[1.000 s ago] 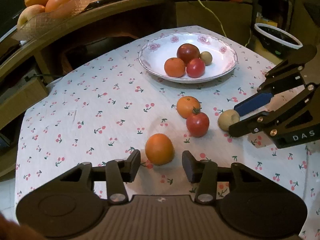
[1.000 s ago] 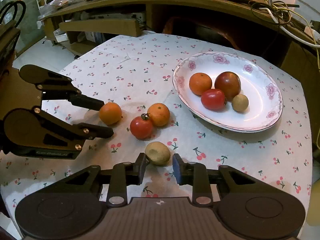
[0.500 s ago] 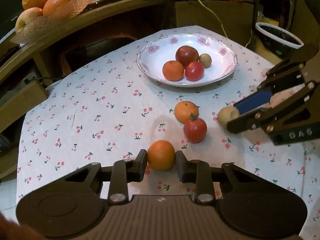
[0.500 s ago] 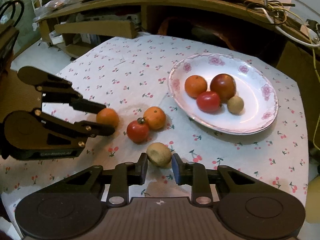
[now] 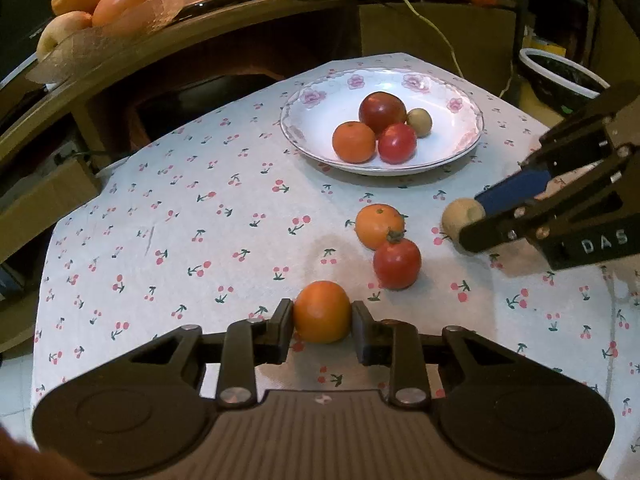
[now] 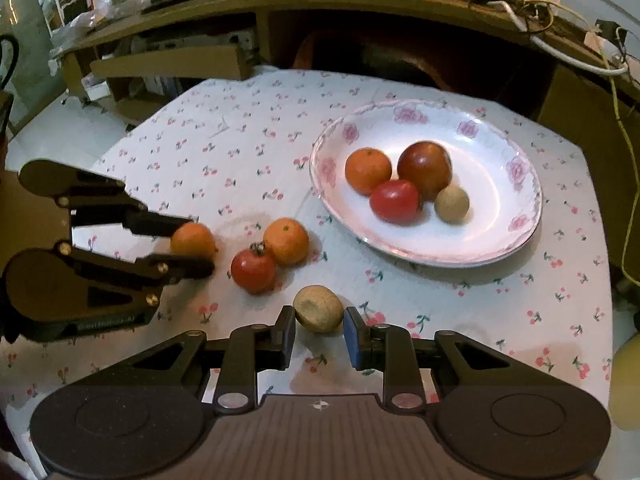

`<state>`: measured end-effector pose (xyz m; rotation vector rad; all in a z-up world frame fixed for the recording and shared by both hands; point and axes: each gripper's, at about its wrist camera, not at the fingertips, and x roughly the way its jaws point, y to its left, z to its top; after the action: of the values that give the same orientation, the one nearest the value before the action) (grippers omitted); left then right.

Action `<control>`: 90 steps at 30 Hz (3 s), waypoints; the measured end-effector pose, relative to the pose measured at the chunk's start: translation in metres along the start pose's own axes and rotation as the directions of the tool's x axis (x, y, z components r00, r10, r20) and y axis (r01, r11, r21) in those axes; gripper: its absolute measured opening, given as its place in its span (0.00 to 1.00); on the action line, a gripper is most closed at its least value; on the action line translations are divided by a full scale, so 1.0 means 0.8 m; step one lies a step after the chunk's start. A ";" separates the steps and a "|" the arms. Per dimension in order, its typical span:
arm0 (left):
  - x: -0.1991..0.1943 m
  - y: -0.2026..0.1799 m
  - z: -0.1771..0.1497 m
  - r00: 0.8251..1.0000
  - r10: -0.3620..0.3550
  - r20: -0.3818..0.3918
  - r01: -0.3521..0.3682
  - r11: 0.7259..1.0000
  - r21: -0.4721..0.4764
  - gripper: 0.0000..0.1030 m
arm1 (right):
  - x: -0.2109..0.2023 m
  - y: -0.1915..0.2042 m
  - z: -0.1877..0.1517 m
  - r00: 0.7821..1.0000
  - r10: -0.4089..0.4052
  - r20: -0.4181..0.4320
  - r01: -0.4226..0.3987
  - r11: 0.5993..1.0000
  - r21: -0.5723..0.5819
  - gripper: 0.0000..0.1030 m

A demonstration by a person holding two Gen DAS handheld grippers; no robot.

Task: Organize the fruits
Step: 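Close the left tool on the tangerine while the right tool closes on the brown fruit, then carry the tangerine and brown fruit together over the white bowl, then open both tools to drop the tangerine and brown fruit into the bowl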

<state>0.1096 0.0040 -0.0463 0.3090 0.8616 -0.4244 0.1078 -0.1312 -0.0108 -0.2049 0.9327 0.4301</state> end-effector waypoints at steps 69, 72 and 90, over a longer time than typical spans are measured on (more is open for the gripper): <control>0.063 -0.010 0.161 0.989 -0.011 0.147 0.015 1.000 -0.026 0.37 | 0.023 -0.104 0.079 0.976 -0.177 0.130 0.160 0.979 0.129 0.31; 0.056 -0.009 0.162 0.987 -0.008 0.162 0.012 1.000 -0.026 0.38 | 0.022 -0.106 0.079 0.975 -0.176 0.133 0.158 0.978 0.137 0.31; -0.018 -0.021 0.144 0.974 0.024 0.226 -0.023 1.000 -0.004 0.39 | -0.028 -0.076 0.073 0.967 -0.150 0.205 0.129 0.985 0.110 0.32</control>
<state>0.1692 -0.0567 0.0346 0.2639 0.6351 -0.4281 0.1659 -0.1712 0.0403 -0.1330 0.7210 0.2697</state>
